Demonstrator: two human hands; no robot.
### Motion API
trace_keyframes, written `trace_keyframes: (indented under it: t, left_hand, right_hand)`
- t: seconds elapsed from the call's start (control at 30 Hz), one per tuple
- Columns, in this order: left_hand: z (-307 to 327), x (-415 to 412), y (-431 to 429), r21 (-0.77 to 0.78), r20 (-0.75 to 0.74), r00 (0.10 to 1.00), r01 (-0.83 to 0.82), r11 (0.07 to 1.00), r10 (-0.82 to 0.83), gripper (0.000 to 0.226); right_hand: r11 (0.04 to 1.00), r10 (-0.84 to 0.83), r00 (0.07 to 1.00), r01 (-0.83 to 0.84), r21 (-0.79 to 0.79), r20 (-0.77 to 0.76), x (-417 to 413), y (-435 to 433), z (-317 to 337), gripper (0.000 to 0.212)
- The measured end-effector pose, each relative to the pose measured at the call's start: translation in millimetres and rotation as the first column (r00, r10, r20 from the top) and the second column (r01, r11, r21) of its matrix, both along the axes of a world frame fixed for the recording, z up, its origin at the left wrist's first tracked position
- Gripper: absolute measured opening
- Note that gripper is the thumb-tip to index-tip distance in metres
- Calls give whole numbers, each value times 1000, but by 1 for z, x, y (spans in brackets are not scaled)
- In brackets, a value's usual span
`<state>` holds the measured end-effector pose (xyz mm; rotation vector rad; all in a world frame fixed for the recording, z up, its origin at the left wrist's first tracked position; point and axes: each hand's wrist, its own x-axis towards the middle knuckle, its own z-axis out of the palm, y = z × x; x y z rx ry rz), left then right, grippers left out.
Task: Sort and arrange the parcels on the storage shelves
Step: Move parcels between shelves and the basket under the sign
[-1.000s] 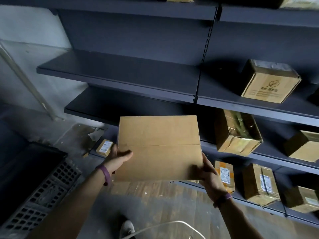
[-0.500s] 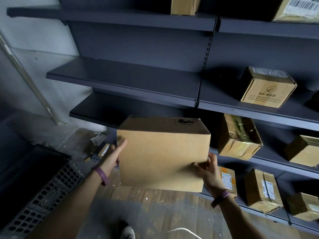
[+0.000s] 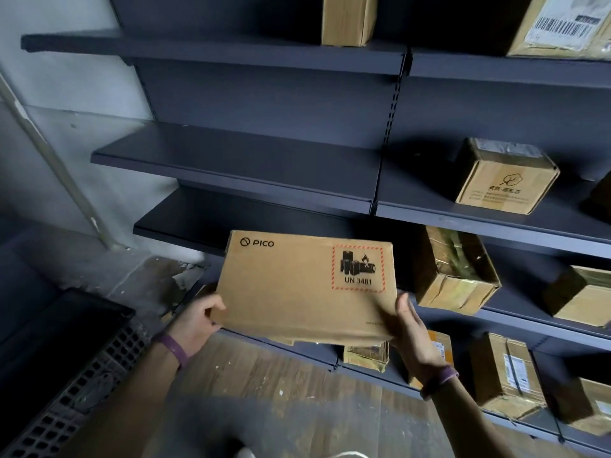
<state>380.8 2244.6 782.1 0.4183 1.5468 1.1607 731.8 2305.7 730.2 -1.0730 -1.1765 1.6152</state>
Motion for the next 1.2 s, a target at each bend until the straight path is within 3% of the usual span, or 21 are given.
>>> trace_keyframes:
  t: [0.1, 0.17, 0.3, 0.37, 0.43, 0.7, 0.8, 0.9, 1.03, 1.1, 1.2]
  left_hand:
    - [-6, 2, 1, -66, -86, 994, 61, 996, -67, 17]
    - [-15, 5, 2, -73, -298, 952, 49, 996, -69, 17]
    - [-20, 12, 8, -86, -315, 945, 60, 994, -85, 25]
    - [-25, 13, 11, -60, -337, 939, 47, 997, -64, 46]
    - [-30, 15, 16, -35, -360, 933, 10, 999, -22, 53]
    - [-40, 11, 25, -11, -323, 946, -6, 1000, 2, 63]
    - [-46, 7, 36, -7, -361, 931, -59, 998, 52, 51]
    - [-54, 1, 47, -12, -391, 920, -45, 999, 36, 45]
    - [-67, -8, 58, -85, -255, 963, -111, 990, 86, 28]
    - [-69, -9, 58, -95, -223, 966, -153, 984, 129, 20]
    - [-67, -3, 54, -6, -153, 977, -152, 988, 149, 34]
  right_hand:
    - [998, -58, 996, 57, 3, 70, -4, -3, -3, 60]
    - [996, -75, 988, 68, 58, 135, -4, -4, -8, 59]
    - [976, -99, 959, 42, 213, 265, -5, -4, -11, 86]
    - [969, -116, 955, 48, 244, 272, -6, -3, -13, 84]
    - [965, -131, 956, 63, 253, 263, -6, -3, -16, 81]
    - [967, -143, 976, 104, 233, 161, -7, -10, -4, 83]
    - [949, -215, 971, 182, 258, 106, -24, -16, 12, 77]
    - [886, -299, 940, 212, 412, 161, -47, -28, 25, 73]
    - [789, -351, 868, 73, 610, 350, -65, -43, 29, 83]
    - [797, -349, 852, 51, 601, 391, -66, -43, 27, 84]
    - [869, -275, 894, 74, 489, 355, -59, -34, 20, 87]
